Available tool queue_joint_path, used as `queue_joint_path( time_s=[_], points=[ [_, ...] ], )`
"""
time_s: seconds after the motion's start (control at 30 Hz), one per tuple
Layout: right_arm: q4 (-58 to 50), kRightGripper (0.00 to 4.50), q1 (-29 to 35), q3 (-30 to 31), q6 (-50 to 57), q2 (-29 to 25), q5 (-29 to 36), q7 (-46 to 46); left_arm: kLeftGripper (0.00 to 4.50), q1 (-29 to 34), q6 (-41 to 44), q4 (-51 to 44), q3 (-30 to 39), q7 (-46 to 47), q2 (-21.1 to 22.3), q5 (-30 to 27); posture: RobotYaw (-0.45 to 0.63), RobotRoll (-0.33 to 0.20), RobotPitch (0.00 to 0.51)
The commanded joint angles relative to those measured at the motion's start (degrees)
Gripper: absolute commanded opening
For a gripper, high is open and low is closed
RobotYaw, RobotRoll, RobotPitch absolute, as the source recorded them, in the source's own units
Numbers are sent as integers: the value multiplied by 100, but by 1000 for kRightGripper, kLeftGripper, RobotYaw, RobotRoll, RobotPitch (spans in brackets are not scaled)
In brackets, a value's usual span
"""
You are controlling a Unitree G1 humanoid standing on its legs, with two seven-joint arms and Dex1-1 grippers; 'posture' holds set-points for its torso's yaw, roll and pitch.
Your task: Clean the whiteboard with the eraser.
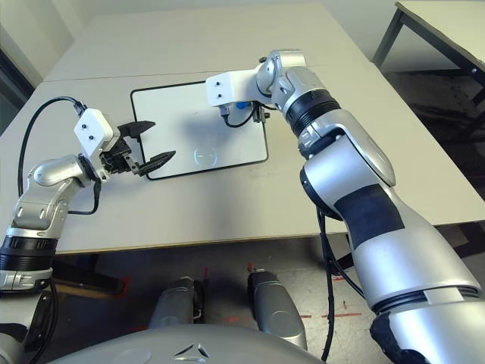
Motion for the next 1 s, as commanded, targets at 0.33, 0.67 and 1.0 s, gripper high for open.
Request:
queue_joint_path(
  time_s=[0.33, 0.67, 1.0],
  points=[
    [404, 339, -145, -23, -39, -119, -29, -74, 4500, 39, 51, -148, -48, 42, -104, 43, -36, 0, 73],
    [635, 339, -231, 18, -38, -395, -107, -288, 4500, -33, -18, -35, -83, 18, -167, 88, -43, 0, 68],
    [729, 339, -316, -99, 13, -221, 46, -255, 4500, -18, -83, 20, -107, 41, -215, 122, -36, 0, 66]
  ],
)
